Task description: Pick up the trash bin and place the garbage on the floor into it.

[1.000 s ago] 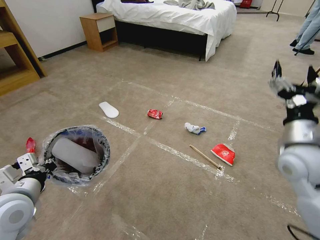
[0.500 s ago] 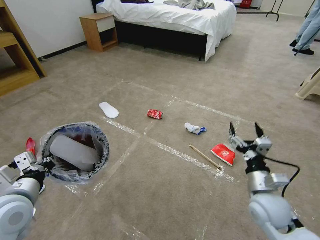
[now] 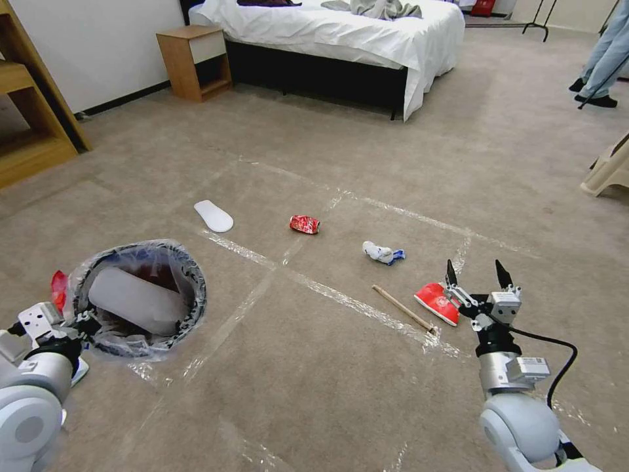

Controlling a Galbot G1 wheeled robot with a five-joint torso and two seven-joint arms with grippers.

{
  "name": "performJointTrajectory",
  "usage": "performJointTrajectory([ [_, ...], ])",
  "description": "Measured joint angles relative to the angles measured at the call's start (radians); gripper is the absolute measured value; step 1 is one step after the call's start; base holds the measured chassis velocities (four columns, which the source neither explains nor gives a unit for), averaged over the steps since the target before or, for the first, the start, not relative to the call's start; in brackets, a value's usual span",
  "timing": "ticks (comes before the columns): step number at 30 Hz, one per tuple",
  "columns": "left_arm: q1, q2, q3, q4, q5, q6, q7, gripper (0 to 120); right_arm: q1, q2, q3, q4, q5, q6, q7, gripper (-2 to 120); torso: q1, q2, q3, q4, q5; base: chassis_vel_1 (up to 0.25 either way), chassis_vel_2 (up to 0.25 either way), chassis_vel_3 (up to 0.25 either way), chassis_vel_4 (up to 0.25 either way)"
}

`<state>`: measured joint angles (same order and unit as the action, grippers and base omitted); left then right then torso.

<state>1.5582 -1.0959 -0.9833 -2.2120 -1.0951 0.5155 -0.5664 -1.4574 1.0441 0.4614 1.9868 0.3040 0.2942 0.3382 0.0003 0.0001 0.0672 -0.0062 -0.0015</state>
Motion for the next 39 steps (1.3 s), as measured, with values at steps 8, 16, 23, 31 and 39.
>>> performJointTrajectory([
  [8, 0.001, -0.005, -0.011, 0.016, -0.013, 0.002, -0.002, 0, 0.008, 0.033, -0.011, -0.014, -0.054, -0.02, -0.004, 88, 0.0, 0.0, 0.0, 0.0, 0.0001, 0.0, 0.0, 0.0, 0.0],
  [16, -0.002, -0.005, -0.017, 0.029, -0.018, 0.002, -0.001, 0, 0.008, 0.045, -0.017, -0.018, -0.064, -0.022, -0.014, 88, 0.0, 0.0, 0.0, 0.0, 0.0002, 0.0, 0.0, 0.0, 0.0],
  [23, -0.004, -0.005, -0.017, 0.037, -0.019, 0.002, 0.0, 0, 0.01, 0.049, -0.02, -0.02, -0.065, -0.025, -0.018, 88, 0.0, 0.0, 0.0, -0.0001, 0.0001, -0.077, 0.072, 0.068, -0.059],
  [31, -0.006, -0.005, -0.009, 0.044, -0.015, 0.0, 0.007, 0, 0.017, 0.058, -0.025, -0.03, -0.068, -0.024, -0.025, 85, 0.0, 0.0, 0.0, -0.0002, 0.0001, -0.155, 0.16, 0.161, -0.152],
  [39, -0.006, -0.005, -0.007, 0.044, -0.012, -0.001, 0.006, 0, 0.018, 0.062, -0.028, -0.033, -0.074, -0.021, -0.03, 83, 0.0, 0.0, 0.0, 0.0001, 0.0001, -0.104, 0.127, 0.104, -0.107],
])
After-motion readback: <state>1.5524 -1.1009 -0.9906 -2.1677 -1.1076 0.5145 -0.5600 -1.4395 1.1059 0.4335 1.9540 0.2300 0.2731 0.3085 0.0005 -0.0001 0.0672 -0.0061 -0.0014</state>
